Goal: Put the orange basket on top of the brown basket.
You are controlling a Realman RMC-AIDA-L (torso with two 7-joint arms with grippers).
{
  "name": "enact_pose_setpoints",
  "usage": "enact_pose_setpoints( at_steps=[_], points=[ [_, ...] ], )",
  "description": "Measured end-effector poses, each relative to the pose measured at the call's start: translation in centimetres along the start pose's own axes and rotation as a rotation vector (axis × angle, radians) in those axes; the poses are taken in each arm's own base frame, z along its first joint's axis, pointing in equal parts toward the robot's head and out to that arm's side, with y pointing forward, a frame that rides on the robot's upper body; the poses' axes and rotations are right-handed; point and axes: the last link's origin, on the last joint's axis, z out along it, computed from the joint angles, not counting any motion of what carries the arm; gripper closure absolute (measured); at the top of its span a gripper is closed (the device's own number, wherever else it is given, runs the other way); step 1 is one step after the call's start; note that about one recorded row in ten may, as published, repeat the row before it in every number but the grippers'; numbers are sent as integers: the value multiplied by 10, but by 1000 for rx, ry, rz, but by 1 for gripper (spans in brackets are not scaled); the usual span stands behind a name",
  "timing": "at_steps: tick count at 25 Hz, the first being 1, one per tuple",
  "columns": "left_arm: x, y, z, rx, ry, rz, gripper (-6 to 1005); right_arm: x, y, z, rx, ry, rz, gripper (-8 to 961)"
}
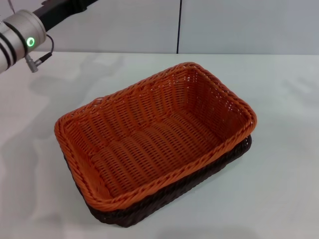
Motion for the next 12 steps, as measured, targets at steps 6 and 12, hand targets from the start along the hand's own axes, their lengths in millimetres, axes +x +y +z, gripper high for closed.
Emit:
enact_pose_setpoints(
  at_steps=[6, 12],
  points=[
    [3, -7, -9, 2, 59, -48, 150, -4, -16, -27, 226, -349, -347, 163],
    [4, -6, -22, -44, 164, -31, 150, 8, -31, -40, 516, -581, -491, 163]
  ],
)
